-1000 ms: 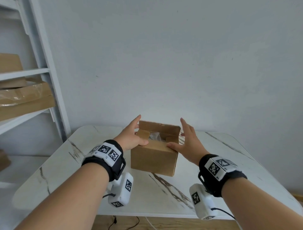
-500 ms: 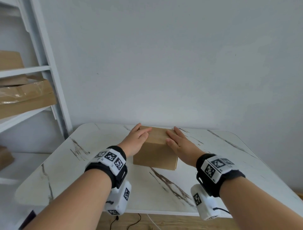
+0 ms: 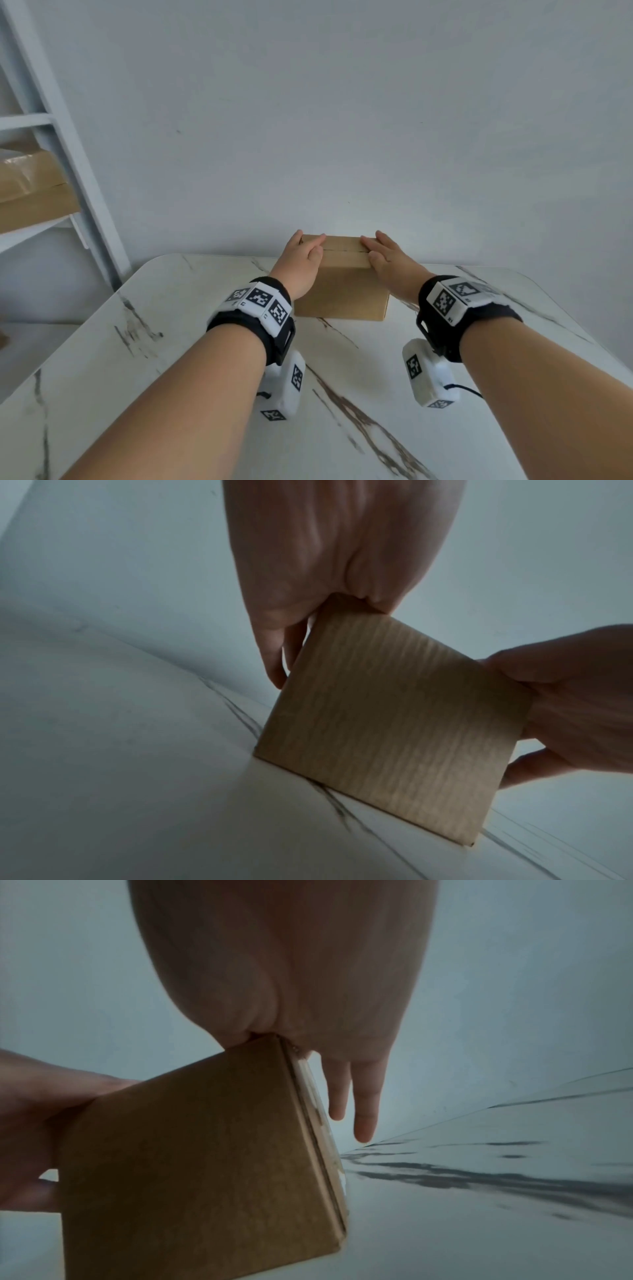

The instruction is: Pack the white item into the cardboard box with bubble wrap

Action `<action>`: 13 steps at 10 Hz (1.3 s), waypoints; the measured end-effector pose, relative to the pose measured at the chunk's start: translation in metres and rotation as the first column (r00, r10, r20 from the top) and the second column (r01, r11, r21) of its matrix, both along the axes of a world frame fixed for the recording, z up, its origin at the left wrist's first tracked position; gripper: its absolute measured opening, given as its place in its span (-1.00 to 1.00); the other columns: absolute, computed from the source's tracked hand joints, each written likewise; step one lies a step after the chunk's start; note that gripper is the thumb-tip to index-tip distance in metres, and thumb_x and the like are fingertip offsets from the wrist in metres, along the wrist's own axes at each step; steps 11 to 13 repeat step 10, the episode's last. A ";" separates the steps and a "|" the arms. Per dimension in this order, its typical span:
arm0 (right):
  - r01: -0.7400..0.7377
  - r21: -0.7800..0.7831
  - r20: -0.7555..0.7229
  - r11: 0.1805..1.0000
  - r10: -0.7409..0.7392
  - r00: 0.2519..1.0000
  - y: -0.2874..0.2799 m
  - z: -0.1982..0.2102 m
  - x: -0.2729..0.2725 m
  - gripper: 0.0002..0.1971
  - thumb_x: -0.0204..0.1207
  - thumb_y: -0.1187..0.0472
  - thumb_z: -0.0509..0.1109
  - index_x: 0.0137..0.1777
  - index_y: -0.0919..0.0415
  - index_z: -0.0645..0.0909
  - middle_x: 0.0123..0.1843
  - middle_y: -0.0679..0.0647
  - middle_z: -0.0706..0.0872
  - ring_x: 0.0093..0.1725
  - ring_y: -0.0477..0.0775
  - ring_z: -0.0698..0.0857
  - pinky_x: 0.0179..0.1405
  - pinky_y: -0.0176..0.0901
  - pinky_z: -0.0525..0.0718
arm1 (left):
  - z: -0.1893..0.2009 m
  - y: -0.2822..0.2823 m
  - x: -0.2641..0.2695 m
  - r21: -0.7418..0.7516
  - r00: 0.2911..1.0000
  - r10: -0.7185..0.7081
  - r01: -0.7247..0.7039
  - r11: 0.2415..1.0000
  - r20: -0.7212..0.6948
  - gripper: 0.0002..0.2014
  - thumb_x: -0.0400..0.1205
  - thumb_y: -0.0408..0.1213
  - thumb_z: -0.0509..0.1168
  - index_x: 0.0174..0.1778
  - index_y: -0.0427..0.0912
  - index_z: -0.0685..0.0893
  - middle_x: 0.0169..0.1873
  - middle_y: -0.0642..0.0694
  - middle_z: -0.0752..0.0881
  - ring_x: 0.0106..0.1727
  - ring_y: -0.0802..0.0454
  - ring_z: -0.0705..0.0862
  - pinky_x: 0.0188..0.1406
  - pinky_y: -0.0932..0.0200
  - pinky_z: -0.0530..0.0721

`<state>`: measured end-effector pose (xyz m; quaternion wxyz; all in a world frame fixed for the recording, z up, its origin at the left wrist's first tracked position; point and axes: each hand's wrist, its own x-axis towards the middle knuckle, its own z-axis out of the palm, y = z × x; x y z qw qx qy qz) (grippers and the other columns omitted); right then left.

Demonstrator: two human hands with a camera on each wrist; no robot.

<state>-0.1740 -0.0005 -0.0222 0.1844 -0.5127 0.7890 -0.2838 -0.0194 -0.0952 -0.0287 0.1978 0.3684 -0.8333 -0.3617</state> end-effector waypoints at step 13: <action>0.109 0.198 -0.488 0.974 0.001 0.873 0.046 0.138 0.042 -0.68 0.73 0.27 -0.12 0.11 0.30 0.49 0.34 0.26 0.53 0.38 0.29 0.50 0.31 0.04 0.44 | 0.118 0.032 -0.003 -0.421 0.867 0.147 0.078 0.904 0.477 -0.53 0.78 -0.25 -0.08 0.65 -0.20 0.21 0.66 -0.18 0.14 0.66 -0.17 0.13 0.59 -0.17 0.25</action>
